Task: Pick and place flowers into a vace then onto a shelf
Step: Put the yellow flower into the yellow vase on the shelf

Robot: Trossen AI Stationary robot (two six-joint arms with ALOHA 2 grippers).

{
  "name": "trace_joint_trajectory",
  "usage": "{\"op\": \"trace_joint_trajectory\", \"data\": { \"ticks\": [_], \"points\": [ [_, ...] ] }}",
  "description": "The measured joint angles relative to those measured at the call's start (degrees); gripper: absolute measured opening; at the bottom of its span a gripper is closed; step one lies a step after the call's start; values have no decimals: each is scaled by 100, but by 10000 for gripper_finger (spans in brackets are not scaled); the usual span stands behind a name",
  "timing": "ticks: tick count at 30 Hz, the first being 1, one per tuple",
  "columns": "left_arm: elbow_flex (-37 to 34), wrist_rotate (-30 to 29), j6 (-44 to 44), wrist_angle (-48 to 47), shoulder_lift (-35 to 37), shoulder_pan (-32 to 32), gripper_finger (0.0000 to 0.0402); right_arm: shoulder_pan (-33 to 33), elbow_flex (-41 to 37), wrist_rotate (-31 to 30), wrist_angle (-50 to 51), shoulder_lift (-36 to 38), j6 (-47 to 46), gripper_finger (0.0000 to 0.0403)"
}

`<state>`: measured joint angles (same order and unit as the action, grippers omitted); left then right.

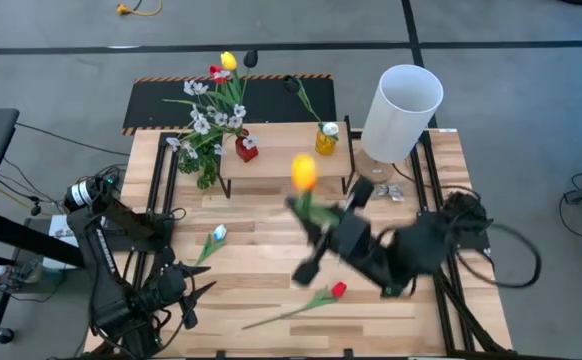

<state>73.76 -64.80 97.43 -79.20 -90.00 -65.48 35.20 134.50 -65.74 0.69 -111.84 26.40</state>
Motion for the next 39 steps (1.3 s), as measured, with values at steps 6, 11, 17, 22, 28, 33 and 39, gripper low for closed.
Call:
{"op": "trace_joint_trajectory", "data": {
  "ticks": [6, 11, 17, 22, 28, 33, 39],
  "points": [
    [0, -46, -5, -235, -2, 189, 164, -845, -9, -187, 11, 533, 415, 0],
    [0, -464, -13, -651, -2, 468, 164, -1729, -4, -203, 19, 829, 580, 0],
    [0, -884, 0, -1089, -2, 834, 164, -2795, 0, -494, 194, 982, 378, 0],
    [0, -1136, -66, -1085, -2, 1068, 164, -3477, -4, -468, 797, 950, -321, 0],
    [0, -1073, 35, -1079, -2, 1394, 164, -4200, -9, -423, 3116, 939, -2601, 0],
    [0, -1072, 46, -846, 0, 1507, 164, -4541, -21, -195, 4691, 939, -3977, 0],
    [0, -1069, 44, -808, 0, 1568, 164, -4506, -705, -555, 5133, 934, -4831, 0]
  ]
}}
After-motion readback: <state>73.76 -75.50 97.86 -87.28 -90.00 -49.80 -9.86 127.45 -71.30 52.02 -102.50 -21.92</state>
